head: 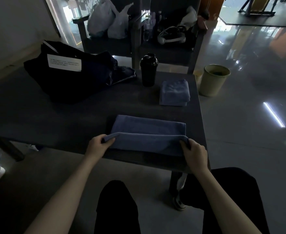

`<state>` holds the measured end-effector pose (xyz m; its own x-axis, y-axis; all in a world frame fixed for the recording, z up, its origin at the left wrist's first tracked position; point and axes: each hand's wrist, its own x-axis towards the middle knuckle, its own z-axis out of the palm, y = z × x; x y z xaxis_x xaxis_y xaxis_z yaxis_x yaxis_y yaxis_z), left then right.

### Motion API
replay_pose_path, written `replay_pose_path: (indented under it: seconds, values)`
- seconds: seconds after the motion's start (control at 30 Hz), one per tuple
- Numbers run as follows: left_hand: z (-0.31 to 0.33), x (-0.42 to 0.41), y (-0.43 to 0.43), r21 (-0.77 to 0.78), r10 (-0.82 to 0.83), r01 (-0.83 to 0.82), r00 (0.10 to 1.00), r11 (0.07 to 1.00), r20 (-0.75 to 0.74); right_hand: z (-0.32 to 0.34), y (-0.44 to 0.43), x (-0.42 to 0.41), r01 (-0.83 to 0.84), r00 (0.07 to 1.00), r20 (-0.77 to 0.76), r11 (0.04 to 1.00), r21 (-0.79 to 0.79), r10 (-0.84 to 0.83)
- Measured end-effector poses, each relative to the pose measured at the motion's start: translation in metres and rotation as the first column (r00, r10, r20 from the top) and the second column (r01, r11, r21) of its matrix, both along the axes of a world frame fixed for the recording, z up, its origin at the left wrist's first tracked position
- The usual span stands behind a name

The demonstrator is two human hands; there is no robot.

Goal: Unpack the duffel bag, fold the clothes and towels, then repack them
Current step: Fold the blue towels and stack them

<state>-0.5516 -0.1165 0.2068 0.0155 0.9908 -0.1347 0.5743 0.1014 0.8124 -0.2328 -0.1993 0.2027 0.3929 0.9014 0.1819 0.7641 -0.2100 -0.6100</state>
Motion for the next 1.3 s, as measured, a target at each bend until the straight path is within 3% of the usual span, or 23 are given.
replay_pose_path:
  seconds: [0.1, 0.23, 0.33, 0.57, 0.8, 0.93, 1.03, 1.3]
  values:
    - [-0.002, -0.006, -0.003, -0.037, -0.081, 0.082, 0.997, 0.996, 0.014, -0.006, -0.002, -0.003, -0.015, 0.997, -0.074, 0.998, 0.057, 0.019]
    - [-0.008, -0.014, -0.004, 0.045, -0.245, 0.251, 0.963, 0.967, -0.110, -0.026, -0.020, 0.003, -0.227, 0.973, -0.026, 0.968, 0.111, 0.231]
    - [-0.004, -0.012, -0.001, 0.027, -0.207, 0.210, 0.975, 0.977, -0.080, -0.032, -0.026, 0.010, -0.311, 0.950, 0.032, 0.944, 0.110, 0.310]
    - [0.014, 0.012, 0.019, 0.072, -0.015, 0.013, 1.000, 0.997, 0.027, 0.007, 0.018, 0.007, -0.029, 0.993, -0.110, 0.998, 0.050, 0.035]
    - [0.019, 0.028, 0.050, 0.064, 0.076, -0.075, 0.997, 0.995, -0.016, 0.006, 0.052, 0.007, 0.043, 0.980, -0.193, 0.996, -0.072, -0.056]
    - [0.023, 0.035, 0.057, -0.026, 0.053, -0.050, 0.994, 0.998, 0.098, 0.001, 0.058, 0.014, 0.082, 0.969, -0.223, 0.988, -0.134, -0.111]
    - [0.015, 0.034, 0.057, -0.028, 0.023, -0.023, 1.000, 0.999, -0.009, 0.000, 0.062, 0.017, 0.076, 0.968, -0.221, 0.979, -0.189, -0.118]
    - [0.004, 0.042, 0.059, 0.019, 0.135, -0.135, 0.946, 0.991, -0.295, 0.002, 0.073, 0.018, 0.120, 0.975, -0.148, 0.953, -0.279, -0.166]
